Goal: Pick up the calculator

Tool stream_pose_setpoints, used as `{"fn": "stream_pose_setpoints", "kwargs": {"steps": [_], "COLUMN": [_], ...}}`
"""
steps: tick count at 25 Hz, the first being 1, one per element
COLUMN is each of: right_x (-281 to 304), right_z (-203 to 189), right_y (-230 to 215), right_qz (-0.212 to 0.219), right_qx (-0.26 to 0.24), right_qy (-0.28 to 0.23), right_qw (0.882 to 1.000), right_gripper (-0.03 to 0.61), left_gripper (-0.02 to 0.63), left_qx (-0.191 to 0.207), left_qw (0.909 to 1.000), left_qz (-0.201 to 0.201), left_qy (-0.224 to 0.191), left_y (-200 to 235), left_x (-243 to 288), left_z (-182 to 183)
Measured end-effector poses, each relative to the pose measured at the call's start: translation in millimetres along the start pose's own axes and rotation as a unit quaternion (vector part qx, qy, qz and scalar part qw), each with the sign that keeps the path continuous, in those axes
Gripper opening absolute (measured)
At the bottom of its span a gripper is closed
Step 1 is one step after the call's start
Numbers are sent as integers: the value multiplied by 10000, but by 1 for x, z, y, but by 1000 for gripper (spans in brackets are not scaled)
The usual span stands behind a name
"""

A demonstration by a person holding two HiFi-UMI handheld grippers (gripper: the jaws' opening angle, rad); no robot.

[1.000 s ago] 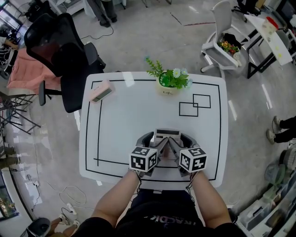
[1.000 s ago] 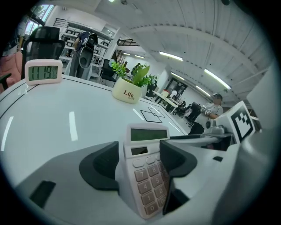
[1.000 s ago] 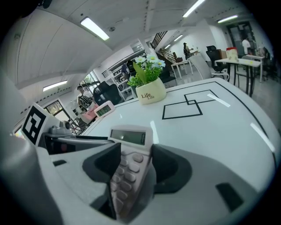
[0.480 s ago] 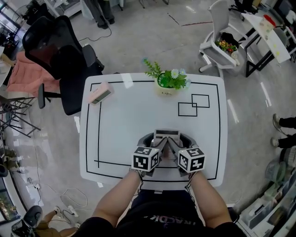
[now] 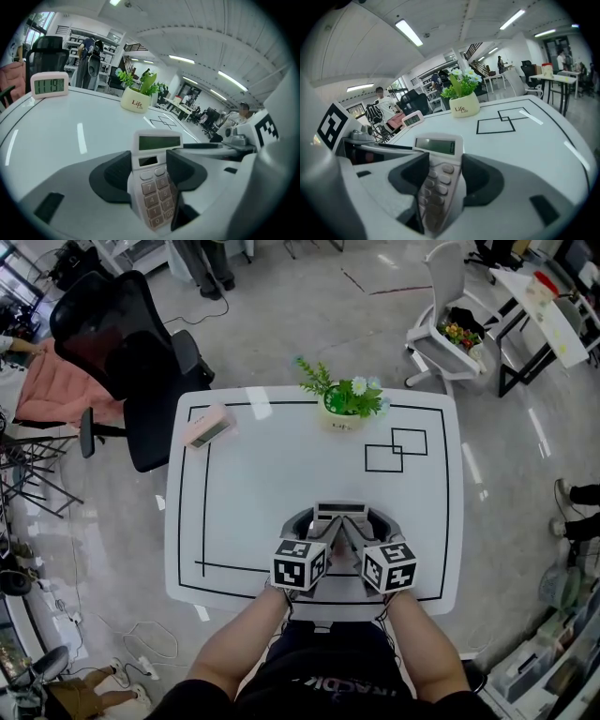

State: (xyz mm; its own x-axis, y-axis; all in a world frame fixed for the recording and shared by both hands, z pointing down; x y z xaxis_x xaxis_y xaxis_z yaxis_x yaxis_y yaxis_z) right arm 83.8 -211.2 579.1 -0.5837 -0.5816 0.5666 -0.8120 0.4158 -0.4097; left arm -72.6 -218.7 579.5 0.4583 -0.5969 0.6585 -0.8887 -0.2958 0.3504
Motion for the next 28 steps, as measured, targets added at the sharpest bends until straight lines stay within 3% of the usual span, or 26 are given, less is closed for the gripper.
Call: {"fn": "stream_pose_setpoints", "kwargs": {"steps": [6,16,28], "right_x": [-18,-71,-139], "right_z": [19,36,0], "right_y": [29,112,191], "right_qz": [-70,-247,-698], "right_qx": [-336,-869,-953], "right_qy": [-499,-1256,-1860], "right_qw": [9982,9880,9754], "right_gripper": [216,216,216], "left_gripper": [229,227,224], "left_qx": [231,580,1099], "left_qw": [9982,9901,9804], "left_qz": [113,-57,-525], "left_qy": [-541,-1278,-1550], "left_y": [-7,-15,-36], "left_x": [-36,-130,-220], "left_z": [17,31,4]}}
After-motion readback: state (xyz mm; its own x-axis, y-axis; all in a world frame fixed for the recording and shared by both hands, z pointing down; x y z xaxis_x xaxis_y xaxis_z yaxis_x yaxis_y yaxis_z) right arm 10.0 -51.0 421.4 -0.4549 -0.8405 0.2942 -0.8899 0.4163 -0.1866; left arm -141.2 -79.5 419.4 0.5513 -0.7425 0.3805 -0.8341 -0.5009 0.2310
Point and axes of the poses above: the fingertips, and each gripper's own axes: x forward along the fingers, y to its left, z out of its top, the point moved 9 cm from there along -x, backward along the fingers, and after that the axes turned 5 degrees about z, right-handed, at the moved point
